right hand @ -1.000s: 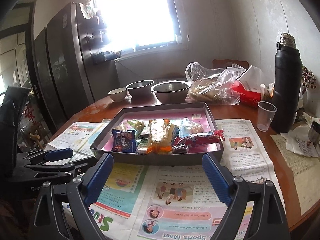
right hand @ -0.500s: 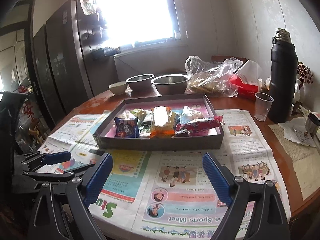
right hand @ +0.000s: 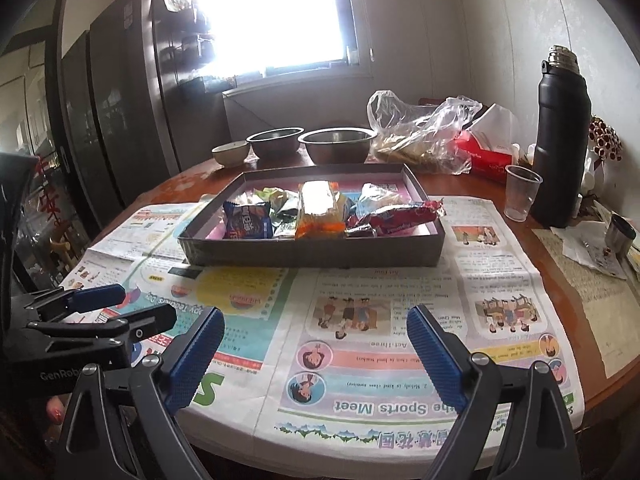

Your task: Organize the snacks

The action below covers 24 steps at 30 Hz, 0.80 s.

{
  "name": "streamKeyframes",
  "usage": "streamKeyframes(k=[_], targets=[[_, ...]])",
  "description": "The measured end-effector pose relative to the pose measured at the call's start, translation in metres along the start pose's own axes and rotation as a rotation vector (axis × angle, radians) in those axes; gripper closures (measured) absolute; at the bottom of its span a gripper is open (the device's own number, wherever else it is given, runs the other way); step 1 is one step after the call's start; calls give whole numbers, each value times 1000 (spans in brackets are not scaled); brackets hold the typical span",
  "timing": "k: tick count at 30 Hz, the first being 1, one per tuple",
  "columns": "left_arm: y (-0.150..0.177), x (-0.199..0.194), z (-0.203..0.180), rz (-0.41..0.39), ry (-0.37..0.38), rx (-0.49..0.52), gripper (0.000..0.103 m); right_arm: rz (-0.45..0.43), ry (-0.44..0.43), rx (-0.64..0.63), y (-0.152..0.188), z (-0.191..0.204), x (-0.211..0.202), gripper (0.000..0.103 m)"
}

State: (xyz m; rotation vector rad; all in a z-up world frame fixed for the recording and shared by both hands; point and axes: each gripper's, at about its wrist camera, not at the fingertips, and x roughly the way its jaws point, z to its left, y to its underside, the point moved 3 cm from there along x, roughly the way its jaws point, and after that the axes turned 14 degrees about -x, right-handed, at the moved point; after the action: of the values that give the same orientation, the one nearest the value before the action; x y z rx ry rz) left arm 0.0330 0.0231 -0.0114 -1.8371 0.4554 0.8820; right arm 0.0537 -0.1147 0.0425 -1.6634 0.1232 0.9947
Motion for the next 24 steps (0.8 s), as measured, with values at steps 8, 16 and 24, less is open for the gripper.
streamKeyframes(k=[8,16,24], targets=[[2,3,-1,4,-4,7,25,-15,6,16,2,-4,-1,9],[4,7,-3,14,-12,11,25,-27,8,32,3,-8,-2,8],[6,9,-4,21,-16,15,25,-26,1,34,5,-10,-1,7]])
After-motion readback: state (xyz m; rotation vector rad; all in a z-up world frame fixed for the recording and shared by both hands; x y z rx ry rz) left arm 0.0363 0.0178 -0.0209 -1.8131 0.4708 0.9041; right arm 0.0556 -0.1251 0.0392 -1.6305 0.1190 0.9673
